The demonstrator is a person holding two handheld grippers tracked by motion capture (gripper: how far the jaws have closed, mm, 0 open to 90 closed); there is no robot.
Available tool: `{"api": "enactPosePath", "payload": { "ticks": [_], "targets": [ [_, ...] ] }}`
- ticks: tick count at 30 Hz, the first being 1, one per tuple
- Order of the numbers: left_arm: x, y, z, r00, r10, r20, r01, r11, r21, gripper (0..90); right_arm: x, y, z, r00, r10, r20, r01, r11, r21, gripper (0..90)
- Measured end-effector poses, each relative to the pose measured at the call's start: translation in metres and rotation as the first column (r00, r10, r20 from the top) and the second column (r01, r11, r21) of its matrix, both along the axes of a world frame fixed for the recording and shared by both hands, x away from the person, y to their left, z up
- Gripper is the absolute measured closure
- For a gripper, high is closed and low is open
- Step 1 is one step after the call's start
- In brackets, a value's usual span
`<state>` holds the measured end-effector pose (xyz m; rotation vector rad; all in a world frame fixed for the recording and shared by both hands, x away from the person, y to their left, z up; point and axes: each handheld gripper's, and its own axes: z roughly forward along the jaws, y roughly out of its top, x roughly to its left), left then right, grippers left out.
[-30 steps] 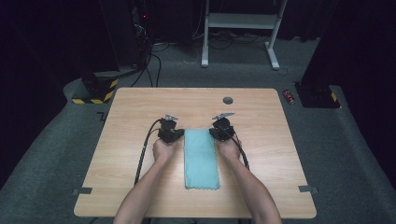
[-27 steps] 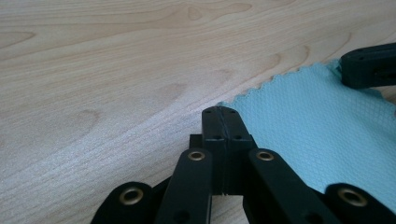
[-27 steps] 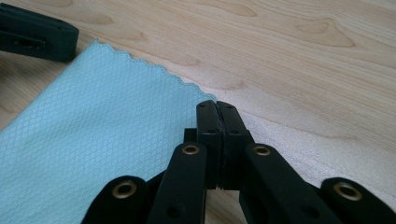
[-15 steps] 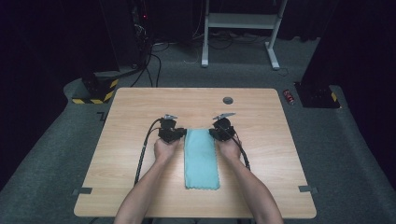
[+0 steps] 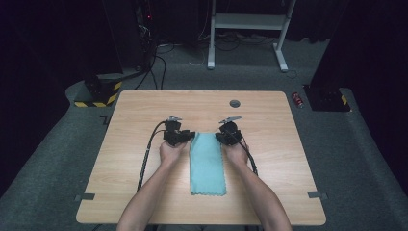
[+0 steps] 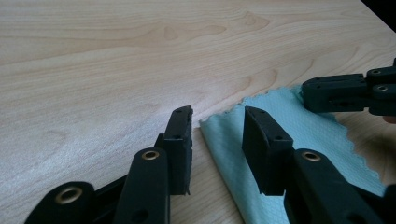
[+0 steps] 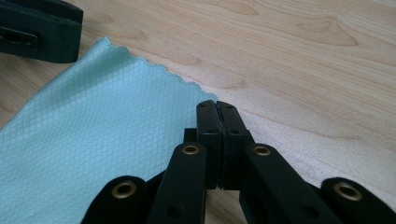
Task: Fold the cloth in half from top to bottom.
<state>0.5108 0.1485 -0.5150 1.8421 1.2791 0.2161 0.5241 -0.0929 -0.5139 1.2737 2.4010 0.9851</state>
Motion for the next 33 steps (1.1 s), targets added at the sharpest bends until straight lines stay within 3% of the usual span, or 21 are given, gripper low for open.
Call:
{"api": "enactPosePath", "payload": {
  "ticks": [3,6,10,17,22,25,30,33],
  "targets": [
    [0.000,-0.006,-0.001,0.9999,-0.009,0.005,0.009,0.9985,0.054,60.7,0.000,0.000,0.000,1.0000,0.004,0.006,-0.004,1.0000,-0.005,89.2],
    [0.001,-0.012,-0.003,0.9997,0.017,0.017,-0.020,0.9888,0.148,61.1,0.000,0.001,0.000,1.0000,0.005,0.008,-0.005,0.9999,-0.011,89.3],
    [0.001,-0.012,-0.002,0.9978,0.054,0.037,-0.061,0.9751,0.213,62.1,-0.001,0.002,0.001,1.0000,0.004,0.009,-0.004,0.9998,-0.018,89.2],
    [0.001,-0.016,-0.002,0.9990,0.021,0.038,-0.028,0.9785,0.204,71.4,-0.001,0.002,0.001,0.9999,0.005,0.010,-0.004,0.9998,-0.021,89.3],
    [0.006,-0.019,0.000,0.9998,0.009,0.017,-0.013,0.9721,0.234,81.2,-0.001,0.003,0.001,0.9999,0.004,0.011,-0.004,0.9997,-0.026,89.3],
    [0.008,-0.017,0.000,1.0000,0.006,0.000,-0.006,0.9770,0.213,87.8,-0.001,0.002,0.001,0.9999,0.005,0.012,-0.005,0.9997,-0.025,89.4],
    [0.008,-0.017,0.001,1.0000,-0.003,0.003,0.002,0.9785,0.206,89.6,-0.001,0.001,0.003,0.9998,0.002,0.022,-0.002,1.0000,-0.008,89.6],
    [0.009,-0.015,0.006,0.9999,-0.006,0.015,0.004,0.9868,0.162,89.8,-0.003,-0.002,0.009,0.9994,0.008,0.035,-0.008,1.0000,-0.001,89.8]
  ]
}}
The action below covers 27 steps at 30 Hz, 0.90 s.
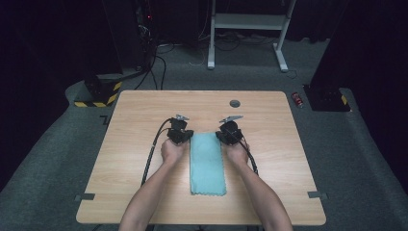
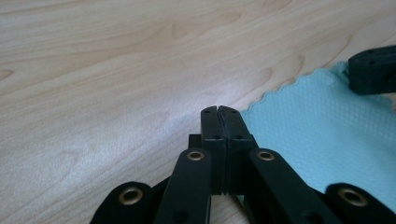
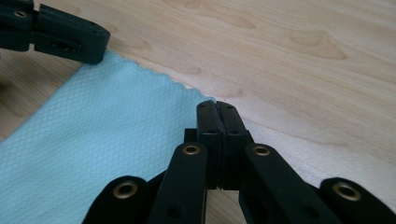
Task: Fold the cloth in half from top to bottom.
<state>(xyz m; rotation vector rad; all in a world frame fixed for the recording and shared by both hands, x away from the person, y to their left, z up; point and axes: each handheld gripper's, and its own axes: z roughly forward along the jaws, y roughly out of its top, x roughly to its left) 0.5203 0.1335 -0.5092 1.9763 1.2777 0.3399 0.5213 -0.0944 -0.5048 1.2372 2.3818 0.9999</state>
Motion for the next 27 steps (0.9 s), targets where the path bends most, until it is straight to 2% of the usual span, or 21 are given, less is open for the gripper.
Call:
{"api": "enactPosePath", "payload": {
  "ticks": [3,5,8,11,14,16,20,21,25,27],
  "targets": [
    [-0.001,-0.002,0.007,0.9995,-0.013,0.029,0.013,0.9998,-0.016,89.8,-0.001,-0.003,0.003,1.0000,-0.004,0.004,0.004,1.0000,-0.003,89.8],
    [-0.002,-0.004,0.011,0.9990,-0.024,0.038,0.024,0.9996,-0.012,89.7,0.000,-0.006,0.005,1.0000,-0.005,0.006,0.005,1.0000,0.003,89.9],
    [-0.002,-0.006,0.017,0.9979,-0.038,0.051,0.040,0.9987,-0.032,89.8,-0.001,-0.008,0.007,0.9999,-0.010,0.014,0.010,0.9999,0.013,90.0],
    [-0.001,-0.008,0.023,0.9962,-0.055,0.068,0.057,0.9980,-0.027,89.8,-0.002,-0.010,0.011,0.9997,-0.019,0.017,0.019,0.9996,0.022,90.0],
    [-0.001,-0.007,0.027,0.9961,-0.049,0.073,0.054,0.9969,-0.058,89.8,-0.002,-0.013,0.014,0.9992,-0.025,0.031,0.024,0.9993,0.030,90.0],
    [-0.001,-0.005,0.027,0.9966,-0.045,0.069,0.049,0.9964,-0.069,89.8,-0.002,-0.014,0.018,0.9995,-0.024,0.022,0.023,0.9994,0.027,90.0],
    [0.000,0.000,0.029,0.9966,-0.035,0.075,0.042,0.9953,-0.087,89.8,-0.002,-0.016,0.033,0.9982,-0.016,0.058,0.014,0.9996,0.024,90.0],
    [0.000,0.000,0.031,0.9963,-0.033,0.079,0.041,0.9945,-0.096,89.8,-0.002,-0.016,0.035,0.9983,-0.017,0.055,0.016,0.9996,0.024,90.0],
    [0.001,-0.004,0.041,0.9925,-0.057,0.108,0.064,0.9961,-0.060,89.8,0.001,-0.015,0.043,0.9977,-0.013,0.067,0.012,0.9998,0.015,90.0],
    [0.003,-0.004,0.046,0.9917,-0.048,0.120,0.058,0.9953,-0.078,89.8,0.002,-0.015,0.047,0.9966,-0.020,0.080,0.018,0.9996,0.020,90.0]
  ]
}}
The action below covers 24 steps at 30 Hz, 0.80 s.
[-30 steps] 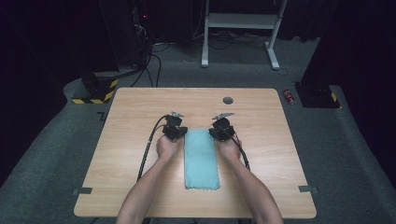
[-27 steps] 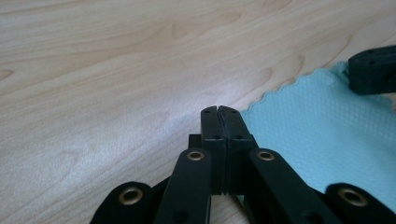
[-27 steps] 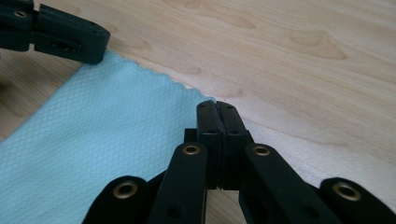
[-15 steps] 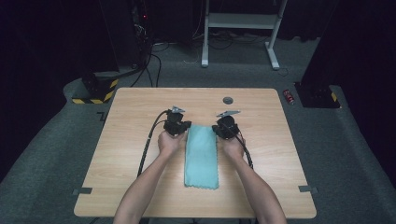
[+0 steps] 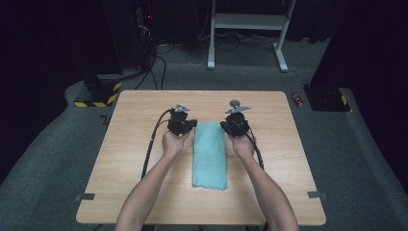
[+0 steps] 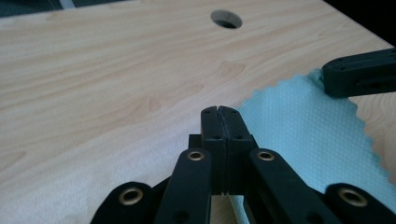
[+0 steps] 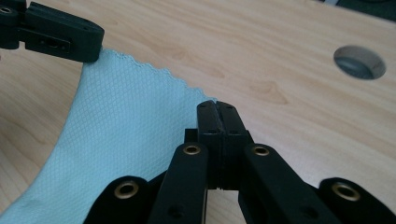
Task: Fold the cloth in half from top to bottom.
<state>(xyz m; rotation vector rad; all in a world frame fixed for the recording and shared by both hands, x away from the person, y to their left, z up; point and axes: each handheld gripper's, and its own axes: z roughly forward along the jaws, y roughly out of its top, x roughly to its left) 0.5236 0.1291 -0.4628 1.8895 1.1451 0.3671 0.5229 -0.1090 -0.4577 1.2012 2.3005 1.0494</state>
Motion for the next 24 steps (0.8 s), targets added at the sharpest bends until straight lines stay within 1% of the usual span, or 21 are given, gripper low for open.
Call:
{"api": "enactPosePath", "payload": {
  "ticks": [1,3,4,6,9,11,14,18,22,24],
  "targets": [
    [0.002,0.001,0.003,1.0000,0.003,0.000,-0.003,1.0000,-0.007,89.8,0.001,0.000,0.002,1.0000,0.000,-0.004,0.000,1.0000,0.003,90.0],
    [0.006,0.000,0.009,0.9999,0.009,0.007,-0.009,1.0000,0.001,89.8,0.004,-0.001,0.008,1.0000,-0.007,0.007,0.007,1.0000,0.006,90.0],
    [0.007,0.001,0.012,0.9998,0.011,0.014,-0.011,0.9999,-0.011,89.8,0.005,-0.003,0.011,0.9999,-0.010,0.009,0.010,0.9999,0.013,90.0],
    [0.006,0.002,0.015,0.9998,0.009,0.017,-0.008,0.9991,-0.042,89.8,0.006,-0.005,0.017,0.9997,-0.014,0.021,0.014,0.9995,0.028,90.0],
    [0.001,0.000,0.017,0.9995,-0.017,0.027,0.018,0.9993,-0.031,89.8,0.003,-0.010,0.021,0.9994,-0.012,0.034,0.011,0.9988,0.047,90.0],
    [-0.005,0.000,0.019,0.9990,-0.032,0.032,0.033,0.9987,-0.039,89.8,-0.003,-0.012,0.021,0.9992,0.000,0.040,-0.002,0.9986,0.054,90.0],
    [-0.013,-0.002,0.023,0.9966,-0.067,0.048,0.068,0.9976,-0.015,89.8,-0.009,-0.014,0.017,0.9991,0.015,0.040,-0.017,0.9984,0.054,90.0],
    [-0.020,-0.002,0.023,0.9947,-0.096,0.035,0.096,0.9953,0.001,89.7,-0.015,-0.018,0.014,0.9987,0.033,0.039,-0.036,0.9973,0.064,90.0],
    [-0.023,-0.002,0.022,0.9933,-0.112,0.027,0.112,0.9936,0.015,89.7,-0.023,-0.021,0.012,0.9980,0.048,0.040,-0.051,0.9957,0.078,90.0],
    [-0.024,-0.001,0.022,0.9930,-0.116,0.024,0.115,0.9933,0.008,89.7,-0.025,-0.022,0.011,0.9977,0.055,0.040,-0.058,0.9956,0.073,90.0]
  ]
}}
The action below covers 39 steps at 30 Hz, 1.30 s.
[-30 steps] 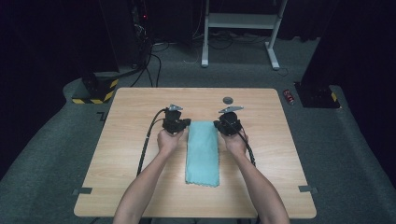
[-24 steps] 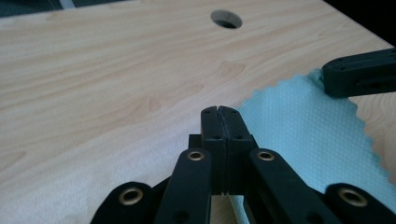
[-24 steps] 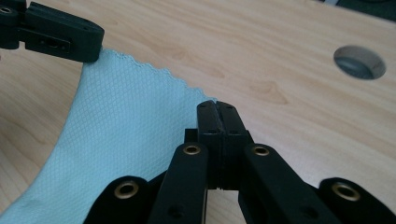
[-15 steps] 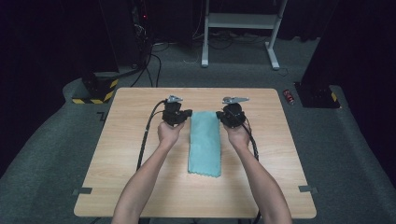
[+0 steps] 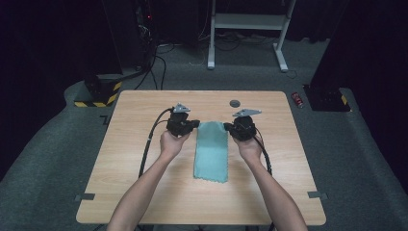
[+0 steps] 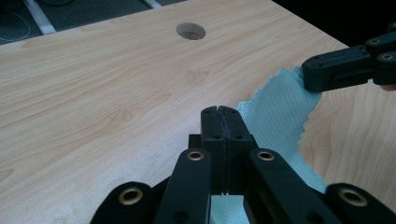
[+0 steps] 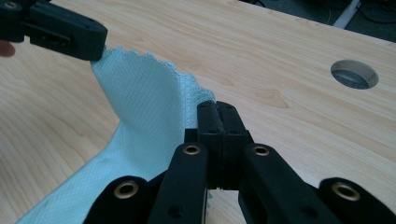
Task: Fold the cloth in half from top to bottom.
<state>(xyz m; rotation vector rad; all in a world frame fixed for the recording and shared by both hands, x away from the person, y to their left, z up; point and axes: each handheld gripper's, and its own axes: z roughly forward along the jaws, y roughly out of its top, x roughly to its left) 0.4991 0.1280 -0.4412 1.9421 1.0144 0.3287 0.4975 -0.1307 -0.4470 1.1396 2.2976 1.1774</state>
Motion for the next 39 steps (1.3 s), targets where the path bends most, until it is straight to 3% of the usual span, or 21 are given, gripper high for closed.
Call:
{"api": "enactPosePath", "payload": {
  "ticks": [12,20,39],
  "targets": [
    [-0.009,0.002,-0.005,0.9999,-0.014,-0.002,0.014,0.9999,0.004,89.7,-0.008,-0.004,-0.006,0.9998,0.017,-0.008,-0.017,0.9997,0.015,90.0],
    [-0.014,0.001,-0.009,0.9996,-0.026,-0.012,0.026,0.9995,-0.018,89.7,-0.015,-0.008,-0.013,0.9994,0.027,-0.022,-0.026,0.9995,0.018,90.0],
    [-0.024,-0.001,-0.007,0.9980,-0.061,-0.017,0.060,0.9973,-0.043,89.7,-0.028,-0.017,-0.021,0.9993,0.037,-0.005,-0.037,0.9984,0.044,90.0]
  ]
}}
